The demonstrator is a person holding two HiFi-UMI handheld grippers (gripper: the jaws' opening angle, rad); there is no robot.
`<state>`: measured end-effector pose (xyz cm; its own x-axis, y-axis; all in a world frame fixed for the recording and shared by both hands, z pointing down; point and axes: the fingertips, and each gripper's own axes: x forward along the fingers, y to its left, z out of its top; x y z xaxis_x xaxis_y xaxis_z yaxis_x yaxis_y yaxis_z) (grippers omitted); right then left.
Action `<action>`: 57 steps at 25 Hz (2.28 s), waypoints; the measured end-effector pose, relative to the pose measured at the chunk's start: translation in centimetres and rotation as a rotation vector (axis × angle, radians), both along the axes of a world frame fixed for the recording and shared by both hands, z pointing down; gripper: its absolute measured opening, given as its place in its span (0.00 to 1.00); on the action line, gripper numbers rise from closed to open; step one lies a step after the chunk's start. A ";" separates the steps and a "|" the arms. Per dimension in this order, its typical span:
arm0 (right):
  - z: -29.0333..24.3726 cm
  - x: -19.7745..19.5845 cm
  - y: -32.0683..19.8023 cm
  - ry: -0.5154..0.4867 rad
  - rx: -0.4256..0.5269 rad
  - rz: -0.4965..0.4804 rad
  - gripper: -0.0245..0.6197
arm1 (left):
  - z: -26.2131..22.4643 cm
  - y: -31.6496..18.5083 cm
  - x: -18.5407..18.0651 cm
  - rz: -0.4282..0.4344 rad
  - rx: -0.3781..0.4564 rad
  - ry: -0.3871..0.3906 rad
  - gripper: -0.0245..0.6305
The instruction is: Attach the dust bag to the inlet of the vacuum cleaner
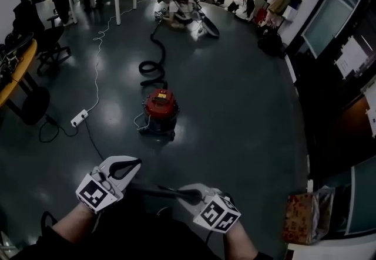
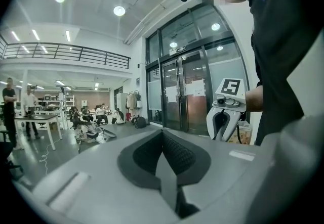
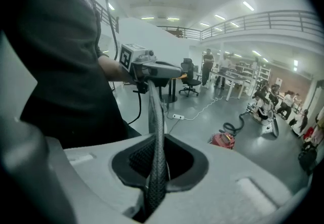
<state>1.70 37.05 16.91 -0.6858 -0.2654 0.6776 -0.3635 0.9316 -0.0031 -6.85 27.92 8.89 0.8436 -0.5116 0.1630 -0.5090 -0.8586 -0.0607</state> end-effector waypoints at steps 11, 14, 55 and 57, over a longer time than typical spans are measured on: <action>0.4 -3.4 -8.0 0.035 0.029 0.052 0.08 | 1.6 -11.0 -3.4 0.041 -0.026 0.106 0.04; 0.4 -5.0 -11.0 0.044 0.065 0.058 0.08 | 2.0 -14.7 -5.2 0.050 -0.043 0.115 0.04; 12.5 2.0 -32.5 0.037 0.151 -0.018 0.08 | 8.9 -35.8 1.9 -0.159 -0.069 -0.077 0.04; 13.5 1.9 -33.0 0.037 0.149 0.006 0.08 | 10.2 -36.5 0.8 -0.187 -0.087 -0.060 0.04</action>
